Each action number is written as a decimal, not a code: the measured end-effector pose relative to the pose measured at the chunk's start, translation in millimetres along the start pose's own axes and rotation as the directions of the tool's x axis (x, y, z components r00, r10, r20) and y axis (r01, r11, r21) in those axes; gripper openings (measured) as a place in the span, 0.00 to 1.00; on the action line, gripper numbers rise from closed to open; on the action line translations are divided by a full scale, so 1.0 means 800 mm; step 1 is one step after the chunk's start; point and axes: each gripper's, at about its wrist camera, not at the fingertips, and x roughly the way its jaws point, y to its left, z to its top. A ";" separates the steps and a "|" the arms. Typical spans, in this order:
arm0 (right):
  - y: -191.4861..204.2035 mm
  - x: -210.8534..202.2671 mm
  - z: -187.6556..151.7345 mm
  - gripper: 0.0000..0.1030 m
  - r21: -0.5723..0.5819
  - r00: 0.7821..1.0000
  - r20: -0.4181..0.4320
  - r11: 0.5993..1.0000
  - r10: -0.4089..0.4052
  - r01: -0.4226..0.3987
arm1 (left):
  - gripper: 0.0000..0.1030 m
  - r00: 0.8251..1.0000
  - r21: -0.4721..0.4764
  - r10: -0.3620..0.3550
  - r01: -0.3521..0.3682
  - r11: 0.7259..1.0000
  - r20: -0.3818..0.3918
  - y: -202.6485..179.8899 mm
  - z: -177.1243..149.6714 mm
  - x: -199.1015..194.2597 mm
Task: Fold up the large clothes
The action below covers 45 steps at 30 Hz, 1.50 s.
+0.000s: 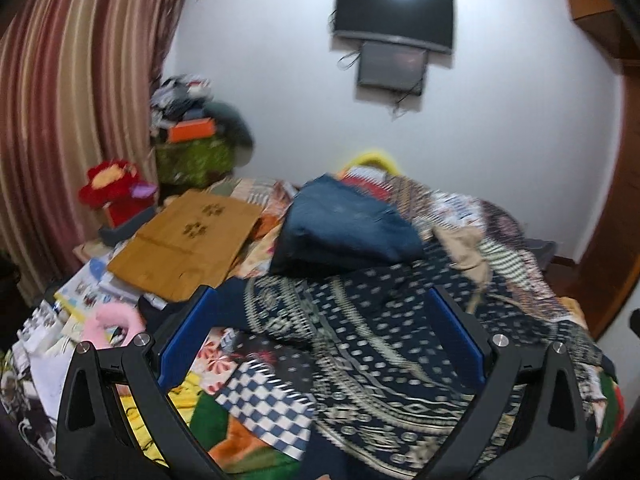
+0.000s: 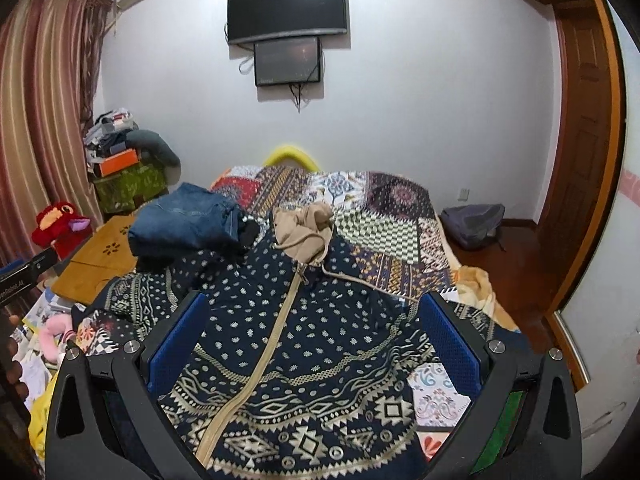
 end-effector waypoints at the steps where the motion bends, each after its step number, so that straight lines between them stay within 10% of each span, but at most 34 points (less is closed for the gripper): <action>1: -0.002 0.008 0.001 1.00 0.001 1.000 -0.011 1.000 -0.001 0.001 | 1.00 0.999 -0.014 0.029 -0.029 0.999 -0.022 0.008 0.000 0.013; 10: -0.003 0.071 0.010 1.00 -0.011 0.994 -0.105 1.000 -0.023 0.022 | 1.00 0.959 -0.114 0.076 -0.110 0.987 -0.272 0.087 -0.011 0.135; 16: -0.009 0.101 0.005 1.00 -0.013 0.985 -0.163 0.999 -0.052 0.050 | 1.00 0.891 -0.302 -0.091 -0.054 0.952 -0.445 0.144 -0.042 0.208; 25: -0.011 0.125 -0.003 1.00 -0.010 0.970 -0.230 0.997 -0.080 0.079 | 0.88 0.813 -0.607 -0.367 0.022 0.794 -0.452 0.213 -0.084 0.269; 32: -0.003 0.123 -0.003 1.00 -0.047 0.966 -0.234 0.994 -0.105 0.097 | 0.74 0.794 -0.709 -0.432 0.002 0.705 -0.427 0.255 -0.096 0.312; 38: 0.002 0.118 -0.003 1.00 -0.070 0.965 -0.234 0.992 -0.114 0.101 | 0.42 0.881 -0.557 -0.185 -0.102 0.824 -0.435 0.263 -0.067 0.308; 45: -0.002 0.111 -0.005 1.00 -0.067 0.966 -0.239 0.994 -0.098 0.084 | 0.06 0.888 -0.369 -0.015 -0.176 0.913 -0.460 0.236 -0.043 0.299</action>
